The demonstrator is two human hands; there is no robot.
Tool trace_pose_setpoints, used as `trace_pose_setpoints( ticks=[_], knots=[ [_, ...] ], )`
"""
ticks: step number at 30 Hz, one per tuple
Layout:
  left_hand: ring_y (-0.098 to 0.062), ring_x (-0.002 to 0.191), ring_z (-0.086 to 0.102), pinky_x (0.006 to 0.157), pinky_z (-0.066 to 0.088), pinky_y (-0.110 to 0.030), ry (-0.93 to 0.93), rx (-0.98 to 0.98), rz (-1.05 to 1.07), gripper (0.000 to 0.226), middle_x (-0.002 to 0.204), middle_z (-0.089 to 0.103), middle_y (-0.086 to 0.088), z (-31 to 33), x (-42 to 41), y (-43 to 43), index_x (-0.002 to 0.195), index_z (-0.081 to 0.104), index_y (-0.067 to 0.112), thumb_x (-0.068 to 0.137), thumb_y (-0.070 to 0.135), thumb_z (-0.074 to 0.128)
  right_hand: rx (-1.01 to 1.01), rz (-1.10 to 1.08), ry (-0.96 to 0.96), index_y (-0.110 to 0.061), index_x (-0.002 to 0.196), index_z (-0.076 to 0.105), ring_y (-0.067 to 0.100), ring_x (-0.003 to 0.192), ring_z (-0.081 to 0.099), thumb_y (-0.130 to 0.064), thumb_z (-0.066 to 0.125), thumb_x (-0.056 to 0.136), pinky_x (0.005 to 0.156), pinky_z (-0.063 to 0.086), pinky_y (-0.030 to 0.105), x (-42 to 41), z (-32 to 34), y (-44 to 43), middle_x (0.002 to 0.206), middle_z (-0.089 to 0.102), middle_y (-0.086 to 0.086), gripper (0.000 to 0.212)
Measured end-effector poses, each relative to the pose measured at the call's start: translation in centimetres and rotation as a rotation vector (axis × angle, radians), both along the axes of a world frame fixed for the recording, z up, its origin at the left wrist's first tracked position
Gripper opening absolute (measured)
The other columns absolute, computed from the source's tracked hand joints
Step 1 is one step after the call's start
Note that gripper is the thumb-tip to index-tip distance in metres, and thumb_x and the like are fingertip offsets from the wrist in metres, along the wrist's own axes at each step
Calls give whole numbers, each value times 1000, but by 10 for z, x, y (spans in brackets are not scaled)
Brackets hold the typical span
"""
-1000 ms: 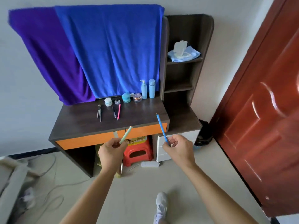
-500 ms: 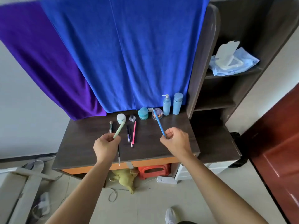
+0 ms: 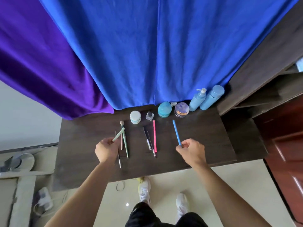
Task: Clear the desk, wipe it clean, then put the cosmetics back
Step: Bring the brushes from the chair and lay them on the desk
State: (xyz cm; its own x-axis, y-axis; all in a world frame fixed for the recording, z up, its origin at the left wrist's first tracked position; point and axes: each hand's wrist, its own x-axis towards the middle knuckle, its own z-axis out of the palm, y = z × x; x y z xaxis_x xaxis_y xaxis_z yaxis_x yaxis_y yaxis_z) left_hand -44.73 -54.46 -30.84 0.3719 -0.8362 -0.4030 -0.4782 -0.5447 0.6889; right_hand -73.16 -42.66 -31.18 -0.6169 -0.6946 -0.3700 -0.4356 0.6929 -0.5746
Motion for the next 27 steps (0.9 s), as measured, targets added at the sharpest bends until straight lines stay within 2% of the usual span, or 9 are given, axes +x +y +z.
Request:
trace_pose_setpoints(
  ticks=[2, 6, 8, 11, 13, 16, 19, 22, 27],
  knots=[
    [-26, 73, 62, 72, 45, -30, -33, 6, 1, 12, 61, 60, 11, -10, 13, -21, 61, 63, 30, 71, 31, 68, 56, -30, 3, -24, 83, 70, 9, 72, 58, -32, 76, 72, 67, 40, 19, 13, -11, -11, 64, 60, -19, 15],
    [-31, 82, 63, 75, 43, -29, -78, 33, -28, 9, 69, 62, 2, -31, 29, -46, 82, 73, 22, 78, 27, 67, 100, -105, -3, -18, 91, 72, 16, 86, 68, -32, 75, 76, 74, 46, 23, 33, -27, -24, 80, 71, -8, 20],
    [-30, 92, 63, 77, 45, -30, -110, 66, -95, 15, 82, 66, -2, -40, 30, -49, 89, 71, 22, 78, 33, 69, 126, -97, 7, -17, 101, 72, 19, 94, 68, -34, 74, 80, 79, 51, 28, 38, -31, -29, 95, 74, -2, 28],
    [-27, 114, 49, 92, 46, -40, -185, 62, -243, 40, 110, 60, -6, -45, 27, -47, 114, 65, 25, 77, 40, 73, 202, -37, 68, -18, 124, 63, 20, 102, 65, -47, 72, 83, 83, 54, 36, 42, -30, -31, 117, 63, 0, 51],
    [-30, 124, 41, 102, 40, -45, -213, 41, -271, 59, 128, 51, -8, -41, 23, -44, 130, 57, 25, 76, 42, 75, 226, -32, 73, -18, 136, 54, 22, 104, 65, -52, 69, 86, 86, 56, 41, 42, -25, -29, 126, 55, 2, 63],
    [-33, 137, 29, 110, 28, -51, -305, -20, -368, 77, 149, 37, -9, -31, 16, -39, 143, 45, 22, 77, 46, 77, 191, -64, 65, -20, 143, 47, 23, 103, 66, -52, 64, 89, 88, 56, 43, 36, -12, -23, 137, 48, 3, 65],
    [-31, 144, 21, 113, 21, -53, -336, -124, -489, 80, 157, 29, -10, -15, -4, -35, 148, 40, 20, 80, 48, 73, 138, -123, 87, -21, 146, 43, 22, 109, 64, -51, 61, 92, 89, 54, 41, 23, 7, -8, 144, 43, 3, 64],
    [-30, 146, 20, 115, 19, -53, -320, -253, -658, 76, 158, 28, -12, 7, -44, -28, 147, 41, 19, 84, 51, 68, 76, -178, 168, -22, 150, 38, 23, 127, 54, -50, 58, 95, 95, 50, 41, 3, 34, 23, 154, 34, 3, 65],
    [-33, 146, 23, 114, 19, -54, -196, -479, -908, 73, 158, 31, -14, 63, -156, 22, 145, 45, 18, 86, 58, 61, -28, -267, 425, -23, 156, 29, 28, 145, 33, -54, 51, 98, 110, 40, 43, -39, 83, 128, 166, 15, 7, 69]
  ],
)
